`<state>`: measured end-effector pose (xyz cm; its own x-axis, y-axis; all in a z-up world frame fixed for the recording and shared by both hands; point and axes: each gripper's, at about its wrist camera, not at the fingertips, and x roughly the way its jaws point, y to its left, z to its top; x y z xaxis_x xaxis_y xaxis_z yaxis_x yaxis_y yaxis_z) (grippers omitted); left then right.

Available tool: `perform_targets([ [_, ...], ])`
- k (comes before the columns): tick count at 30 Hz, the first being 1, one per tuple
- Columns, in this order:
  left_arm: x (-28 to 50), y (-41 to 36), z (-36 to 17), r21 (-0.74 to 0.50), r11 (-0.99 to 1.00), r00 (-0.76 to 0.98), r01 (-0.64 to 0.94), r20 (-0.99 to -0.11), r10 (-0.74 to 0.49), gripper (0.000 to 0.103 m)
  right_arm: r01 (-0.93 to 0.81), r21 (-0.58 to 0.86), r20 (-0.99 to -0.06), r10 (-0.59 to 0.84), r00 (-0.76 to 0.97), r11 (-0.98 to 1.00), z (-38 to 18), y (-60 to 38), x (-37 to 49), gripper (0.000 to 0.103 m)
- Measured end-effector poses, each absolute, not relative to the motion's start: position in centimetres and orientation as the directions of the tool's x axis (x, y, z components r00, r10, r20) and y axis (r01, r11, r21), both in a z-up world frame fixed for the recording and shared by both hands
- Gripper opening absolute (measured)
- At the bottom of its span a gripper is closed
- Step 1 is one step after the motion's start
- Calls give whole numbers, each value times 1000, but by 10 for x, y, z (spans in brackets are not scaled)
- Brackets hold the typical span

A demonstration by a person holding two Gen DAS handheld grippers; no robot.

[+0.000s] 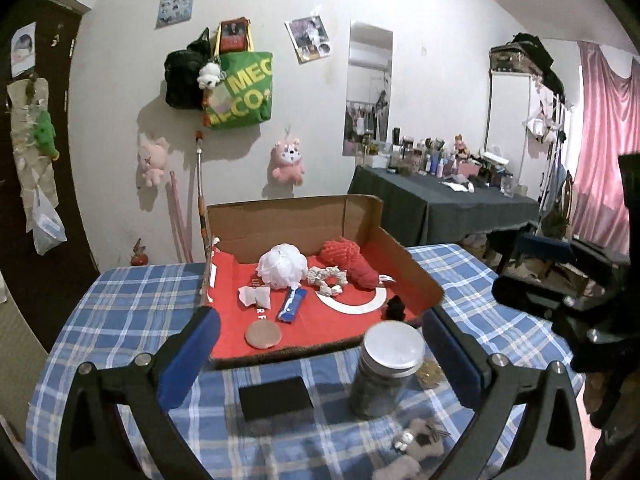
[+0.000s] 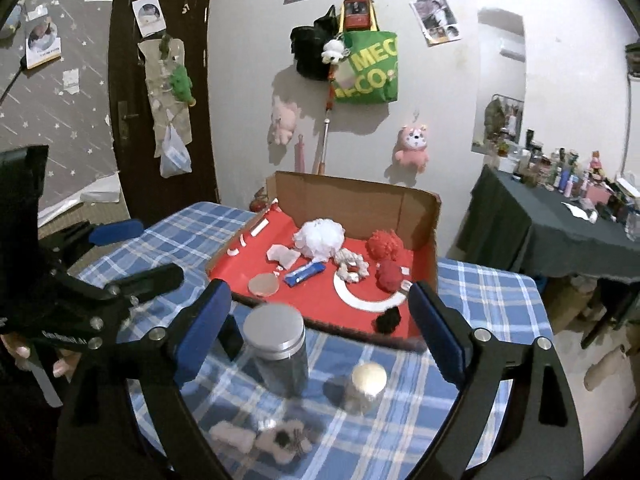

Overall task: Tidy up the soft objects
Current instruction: 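Withdraw both tools from the box back toward the remaining table items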

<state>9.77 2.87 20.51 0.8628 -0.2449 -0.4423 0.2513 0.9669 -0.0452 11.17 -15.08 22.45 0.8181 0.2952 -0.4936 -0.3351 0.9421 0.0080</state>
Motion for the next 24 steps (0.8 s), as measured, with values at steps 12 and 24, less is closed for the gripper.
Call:
perform_targets([
  [12, 57, 23, 156, -71, 979, 877, 194, -435, -205, 103, -217, 16, -483, 197, 853, 976, 160, -162, 58, 92],
  [24, 59, 17, 89, -94, 978, 803, 185, -560, -206, 103, -204, 60, -580, 201, 790, 977, 100, -164, 57, 92],
])
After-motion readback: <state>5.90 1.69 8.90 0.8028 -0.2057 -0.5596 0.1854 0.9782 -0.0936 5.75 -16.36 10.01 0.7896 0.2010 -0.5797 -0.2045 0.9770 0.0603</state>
